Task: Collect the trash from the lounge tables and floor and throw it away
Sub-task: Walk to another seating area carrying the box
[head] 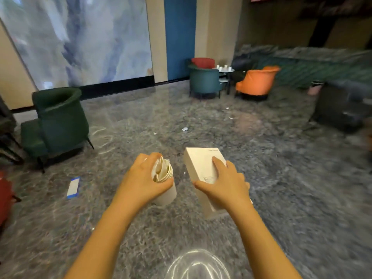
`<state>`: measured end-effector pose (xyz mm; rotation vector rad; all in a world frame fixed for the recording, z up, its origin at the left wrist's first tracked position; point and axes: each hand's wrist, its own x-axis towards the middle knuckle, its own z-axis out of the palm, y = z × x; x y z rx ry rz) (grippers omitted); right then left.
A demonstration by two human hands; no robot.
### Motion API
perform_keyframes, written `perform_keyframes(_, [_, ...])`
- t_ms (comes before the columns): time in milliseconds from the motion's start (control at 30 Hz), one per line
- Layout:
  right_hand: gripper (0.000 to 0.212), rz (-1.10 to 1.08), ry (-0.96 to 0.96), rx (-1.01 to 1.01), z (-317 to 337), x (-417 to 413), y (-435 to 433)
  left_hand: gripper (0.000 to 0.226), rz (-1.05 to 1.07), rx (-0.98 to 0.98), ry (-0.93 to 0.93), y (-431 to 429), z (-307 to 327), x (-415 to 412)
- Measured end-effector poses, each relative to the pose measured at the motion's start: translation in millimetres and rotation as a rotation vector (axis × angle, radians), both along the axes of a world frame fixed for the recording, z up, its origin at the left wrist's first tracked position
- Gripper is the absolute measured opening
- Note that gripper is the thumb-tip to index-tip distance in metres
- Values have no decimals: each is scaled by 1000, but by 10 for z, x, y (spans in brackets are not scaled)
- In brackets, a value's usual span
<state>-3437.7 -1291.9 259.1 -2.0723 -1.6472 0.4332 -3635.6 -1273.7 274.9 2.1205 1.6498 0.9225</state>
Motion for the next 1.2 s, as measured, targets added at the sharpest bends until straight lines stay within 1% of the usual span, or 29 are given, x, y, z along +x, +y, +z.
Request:
perform_keyframes(167, [85,-232,-26,-30,-80,866,829,37,-197,6,16,1315,-84,704])
perform_keyframes(333, [88,-447,1,6,115,1477,1859,38,-420,62,-4,2675,154,1409])
perform_keyframes(467, [89,-545,-34,34,265,1938,2646,35,-556,78,34,3678,316,2082])
perform_keyframes(633, [88,-638,-77,26,206,2794,3591,36,-675,37,20,4818,203,3084])
perform_keyframes(833, [89,-708,-106,44,36,4176,5109,40,-720,37,9,6427,38,4583])
perform_keyframes(1067, [89,-704,-135,22,295,5815,7022,41,-744,78,10,8437,398,6273])
perform_keyframes(1200, [90,-682,-188,29,289,6656,8159,39,-756,104,25,9572,383,7100])
